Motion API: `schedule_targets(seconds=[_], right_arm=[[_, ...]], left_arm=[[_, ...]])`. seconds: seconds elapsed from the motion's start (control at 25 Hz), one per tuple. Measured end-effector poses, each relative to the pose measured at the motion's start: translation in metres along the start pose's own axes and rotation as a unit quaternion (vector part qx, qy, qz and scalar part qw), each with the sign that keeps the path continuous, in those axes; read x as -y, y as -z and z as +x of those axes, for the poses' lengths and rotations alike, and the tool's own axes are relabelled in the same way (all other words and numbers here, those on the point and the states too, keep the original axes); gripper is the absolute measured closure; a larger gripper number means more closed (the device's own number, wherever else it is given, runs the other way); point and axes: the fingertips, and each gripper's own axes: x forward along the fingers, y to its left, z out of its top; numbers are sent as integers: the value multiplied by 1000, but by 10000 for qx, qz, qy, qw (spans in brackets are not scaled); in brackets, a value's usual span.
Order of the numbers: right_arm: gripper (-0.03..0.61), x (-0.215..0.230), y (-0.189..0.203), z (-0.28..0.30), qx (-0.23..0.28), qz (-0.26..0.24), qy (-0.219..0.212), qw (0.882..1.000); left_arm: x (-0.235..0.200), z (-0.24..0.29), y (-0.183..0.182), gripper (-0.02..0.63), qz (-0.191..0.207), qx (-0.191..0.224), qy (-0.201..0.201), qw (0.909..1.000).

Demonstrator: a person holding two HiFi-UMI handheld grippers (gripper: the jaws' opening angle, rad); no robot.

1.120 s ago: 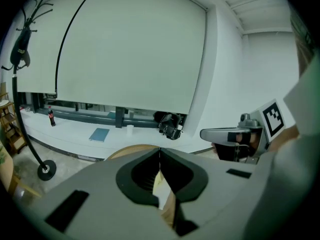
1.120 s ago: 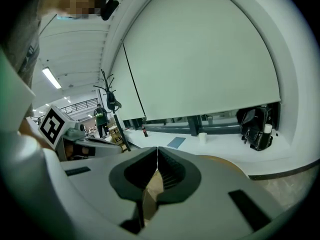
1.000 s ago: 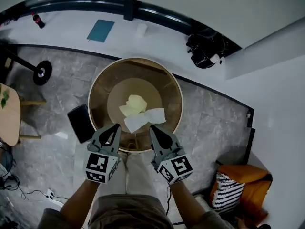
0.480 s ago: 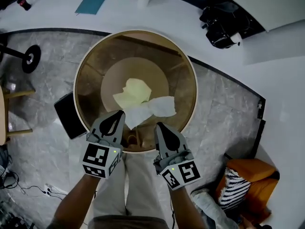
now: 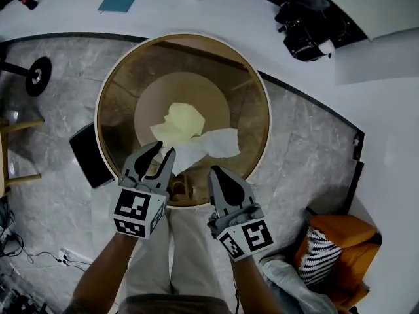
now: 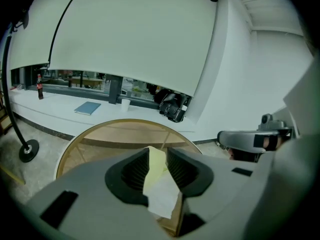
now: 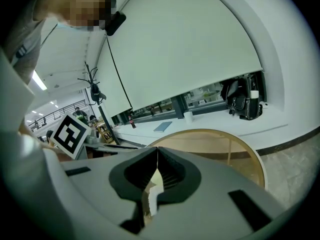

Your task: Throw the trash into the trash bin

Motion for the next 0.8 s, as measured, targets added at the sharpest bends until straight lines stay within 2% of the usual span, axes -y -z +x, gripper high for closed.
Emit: schedule_targets(seconds=[0.04,0.08,0.12,0.16,0.2,0.36,0.8], right_arm=[[558,1,0,1,-6,8,2,10000],[560,2,0,3,-17,15,2,10000],[558,2,0,5,-31,17,-2,10000],[558,3,1,6,-48,17,-11,10000],[558,3,1,8,-65,13,-25,10000],[558,5,0,12,-107,18,-60,9999],[558,18,10,12,-317,170,33,9993]], left_arm=[[0,3,1,491,-5,-19,21,10000],[0,6,2,437,-4,-39,32,10000],[-1,10,3,346,4,-65,30,10000],[-2,14,4,299,8,-99,21,9999],[-3,17,5,284,-2,-134,20,9999],[-6,34,8,265,-86,-279,52,9996],[-15,103,42,265,30,-866,31,9962]])
